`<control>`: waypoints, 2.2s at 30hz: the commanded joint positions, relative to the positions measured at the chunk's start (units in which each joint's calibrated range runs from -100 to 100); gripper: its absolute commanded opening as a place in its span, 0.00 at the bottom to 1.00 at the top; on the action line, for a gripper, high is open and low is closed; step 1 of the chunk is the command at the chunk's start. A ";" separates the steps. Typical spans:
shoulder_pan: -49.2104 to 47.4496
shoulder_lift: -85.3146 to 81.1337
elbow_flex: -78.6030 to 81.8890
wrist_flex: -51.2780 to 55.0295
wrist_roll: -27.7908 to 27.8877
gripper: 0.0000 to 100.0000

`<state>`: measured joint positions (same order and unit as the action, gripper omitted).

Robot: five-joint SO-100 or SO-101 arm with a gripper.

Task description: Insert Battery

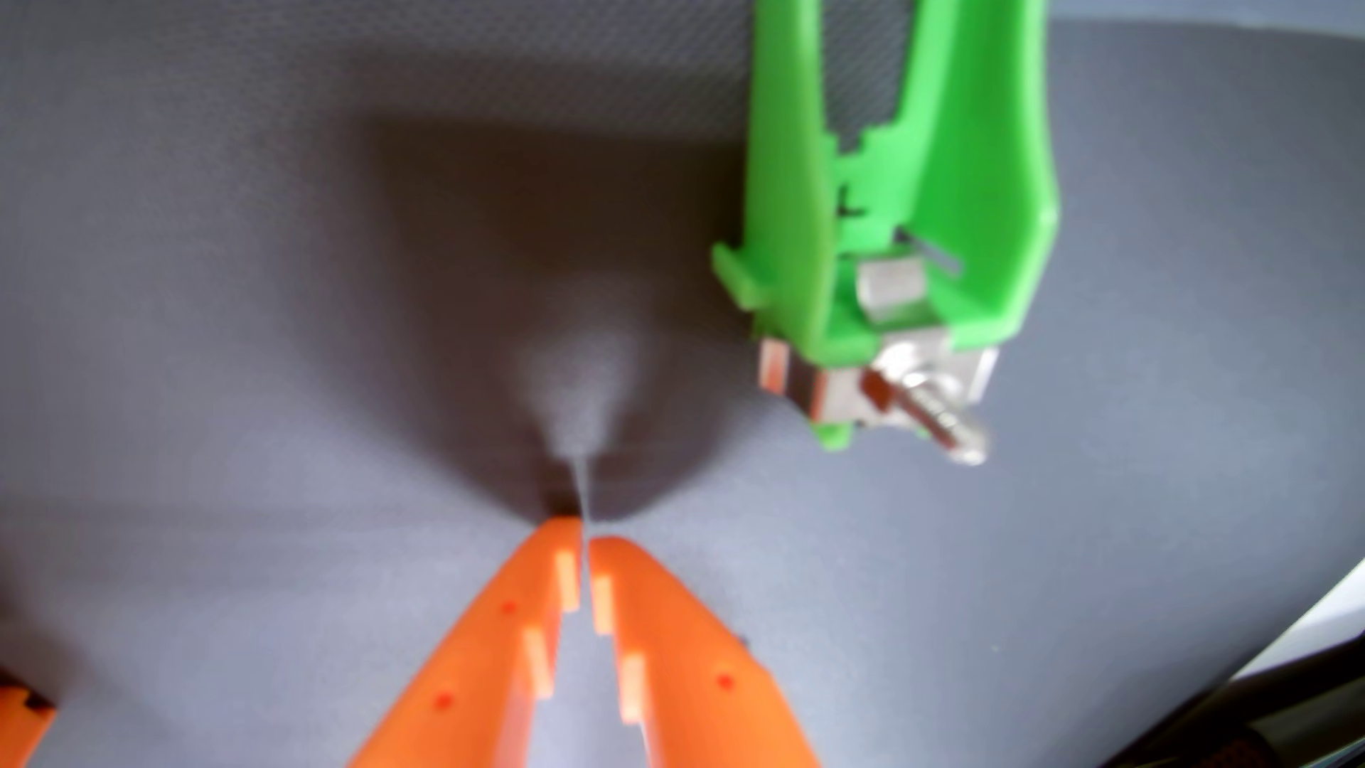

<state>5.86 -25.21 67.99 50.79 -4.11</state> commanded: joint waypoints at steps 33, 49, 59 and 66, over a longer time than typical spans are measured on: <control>-6.09 -1.09 -0.23 -0.24 -0.62 0.02; -6.09 -1.09 -0.23 -0.24 -0.62 0.02; -7.39 -1.84 -3.11 0.01 3.60 0.02; -6.09 -1.34 -18.96 14.83 4.68 0.02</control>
<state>-0.53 -25.87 57.96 58.49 0.33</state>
